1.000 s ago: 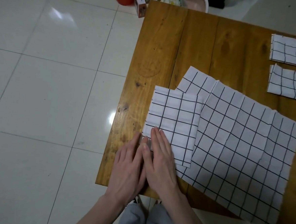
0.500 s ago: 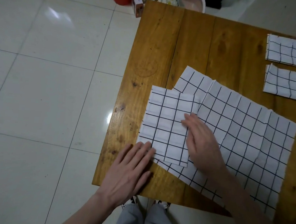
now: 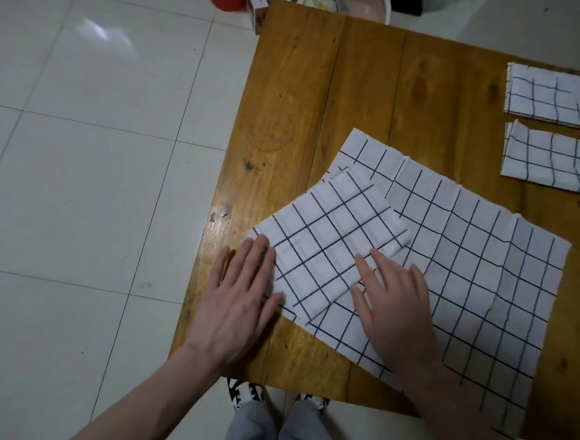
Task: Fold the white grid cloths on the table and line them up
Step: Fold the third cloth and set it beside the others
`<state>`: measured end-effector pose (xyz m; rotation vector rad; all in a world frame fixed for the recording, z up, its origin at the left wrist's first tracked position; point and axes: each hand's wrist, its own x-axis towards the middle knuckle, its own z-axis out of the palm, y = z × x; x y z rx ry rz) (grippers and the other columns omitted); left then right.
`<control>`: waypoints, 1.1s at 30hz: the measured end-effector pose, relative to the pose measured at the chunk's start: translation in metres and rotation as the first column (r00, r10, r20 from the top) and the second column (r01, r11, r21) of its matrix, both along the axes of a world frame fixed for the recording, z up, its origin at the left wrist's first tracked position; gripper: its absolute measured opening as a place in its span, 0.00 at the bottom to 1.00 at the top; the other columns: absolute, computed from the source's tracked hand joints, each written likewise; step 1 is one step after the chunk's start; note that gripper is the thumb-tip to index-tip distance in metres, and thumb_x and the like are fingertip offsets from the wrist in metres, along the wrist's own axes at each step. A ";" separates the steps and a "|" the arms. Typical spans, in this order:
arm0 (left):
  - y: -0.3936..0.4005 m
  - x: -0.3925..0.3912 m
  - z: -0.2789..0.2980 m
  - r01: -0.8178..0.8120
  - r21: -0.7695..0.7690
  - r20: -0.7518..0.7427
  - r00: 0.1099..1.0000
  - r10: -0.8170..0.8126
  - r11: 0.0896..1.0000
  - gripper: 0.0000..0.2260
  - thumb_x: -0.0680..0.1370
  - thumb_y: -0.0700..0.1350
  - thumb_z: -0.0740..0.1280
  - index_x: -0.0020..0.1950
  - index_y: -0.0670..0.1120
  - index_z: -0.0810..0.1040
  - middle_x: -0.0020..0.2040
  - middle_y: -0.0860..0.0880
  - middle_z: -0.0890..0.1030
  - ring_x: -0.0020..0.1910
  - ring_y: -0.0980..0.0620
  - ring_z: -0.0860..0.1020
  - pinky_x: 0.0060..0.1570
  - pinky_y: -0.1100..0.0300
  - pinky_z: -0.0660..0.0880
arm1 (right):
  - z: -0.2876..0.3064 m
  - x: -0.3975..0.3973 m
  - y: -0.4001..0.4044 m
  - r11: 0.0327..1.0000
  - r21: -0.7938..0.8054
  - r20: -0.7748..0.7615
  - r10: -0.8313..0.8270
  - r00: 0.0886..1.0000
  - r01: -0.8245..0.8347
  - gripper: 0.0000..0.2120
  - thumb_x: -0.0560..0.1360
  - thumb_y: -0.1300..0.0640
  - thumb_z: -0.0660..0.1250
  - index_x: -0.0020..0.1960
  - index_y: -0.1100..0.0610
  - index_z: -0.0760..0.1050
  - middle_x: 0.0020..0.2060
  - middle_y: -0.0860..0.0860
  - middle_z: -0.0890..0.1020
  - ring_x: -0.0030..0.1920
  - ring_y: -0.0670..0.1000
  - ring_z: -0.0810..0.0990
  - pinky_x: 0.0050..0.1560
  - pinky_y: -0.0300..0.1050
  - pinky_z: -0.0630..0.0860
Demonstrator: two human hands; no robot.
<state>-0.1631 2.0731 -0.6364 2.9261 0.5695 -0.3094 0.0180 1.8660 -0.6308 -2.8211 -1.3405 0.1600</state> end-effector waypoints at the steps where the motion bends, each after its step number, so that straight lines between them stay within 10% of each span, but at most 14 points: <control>1: -0.001 0.005 0.002 -0.011 -0.007 0.006 1.000 0.011 1.000 0.31 0.87 0.61 0.46 0.85 0.44 0.53 0.86 0.43 0.52 0.85 0.44 0.47 0.82 0.40 0.50 | -0.001 -0.008 0.000 0.999 0.008 -0.001 -0.054 0.999 0.054 0.25 0.82 0.46 0.60 0.75 0.57 0.74 0.70 0.58 0.77 0.66 0.59 0.78 0.71 0.65 0.70; 11: -0.058 0.013 0.004 0.175 -0.044 0.079 0.982 -0.171 0.984 0.29 0.87 0.56 0.52 0.84 0.41 0.57 0.84 0.42 0.59 0.83 0.44 0.57 0.78 0.47 0.56 | 0.007 -0.056 0.018 0.969 -0.031 -0.004 -0.247 0.969 0.247 0.28 0.83 0.41 0.55 0.76 0.56 0.72 0.64 0.59 0.78 0.68 0.62 0.75 0.74 0.65 0.65; 19: -0.065 -0.004 -0.006 0.098 -0.050 0.064 0.993 -0.095 0.994 0.29 0.87 0.55 0.54 0.84 0.41 0.59 0.84 0.42 0.58 0.84 0.45 0.56 0.78 0.46 0.57 | -0.004 -0.061 0.005 0.990 0.077 -0.193 0.127 0.973 -0.114 0.28 0.88 0.41 0.45 0.83 0.53 0.60 0.83 0.48 0.59 0.83 0.49 0.54 0.80 0.56 0.61; 33: -0.067 -0.011 -0.009 0.078 -0.100 0.030 0.997 -0.076 0.992 0.31 0.88 0.60 0.50 0.86 0.44 0.50 0.86 0.44 0.49 0.85 0.46 0.47 0.80 0.44 0.55 | -0.015 -0.046 -0.011 0.964 -0.055 -0.209 0.243 0.947 -0.260 0.33 0.86 0.35 0.47 0.85 0.50 0.49 0.85 0.46 0.49 0.84 0.47 0.47 0.81 0.60 0.53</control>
